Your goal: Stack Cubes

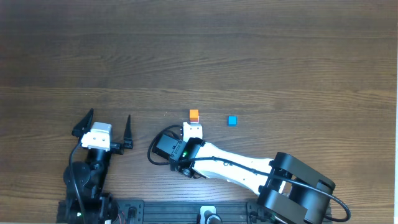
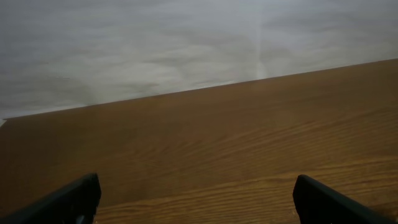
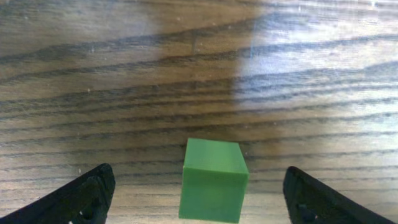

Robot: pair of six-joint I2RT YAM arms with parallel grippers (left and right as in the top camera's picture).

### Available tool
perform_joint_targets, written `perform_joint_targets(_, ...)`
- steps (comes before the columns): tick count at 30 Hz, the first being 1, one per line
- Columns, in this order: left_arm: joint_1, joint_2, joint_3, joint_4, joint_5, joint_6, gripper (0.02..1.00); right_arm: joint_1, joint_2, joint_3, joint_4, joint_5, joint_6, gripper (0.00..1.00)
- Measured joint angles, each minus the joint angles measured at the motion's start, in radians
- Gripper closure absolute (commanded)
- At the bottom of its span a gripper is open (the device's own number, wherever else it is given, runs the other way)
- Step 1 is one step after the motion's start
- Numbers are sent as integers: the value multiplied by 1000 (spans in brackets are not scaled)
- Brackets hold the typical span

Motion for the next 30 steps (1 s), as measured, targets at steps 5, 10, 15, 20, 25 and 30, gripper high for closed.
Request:
perform_joint_targets(5,0,0,0,0,0,0,18,0,0,0,-6,-4,-1,272)
perform_joint_targets(10,0,0,0,0,0,0,18,0,0,0,-29,-7,11,332)
perform_joint_targets(15,0,0,0,0,0,0,18,0,0,0,-30,-8,21,432)
perform_joint_targets(20,0,0,0,0,0,0,18,0,0,0,-31,-15,30,507)
perform_joint_targets(25,0,0,0,0,0,0,18,0,0,-1,-31,-16,37,566)
perform_joint_targets(30,0,0,0,0,0,0,18,0,0,-1,-31,-19,44,625)
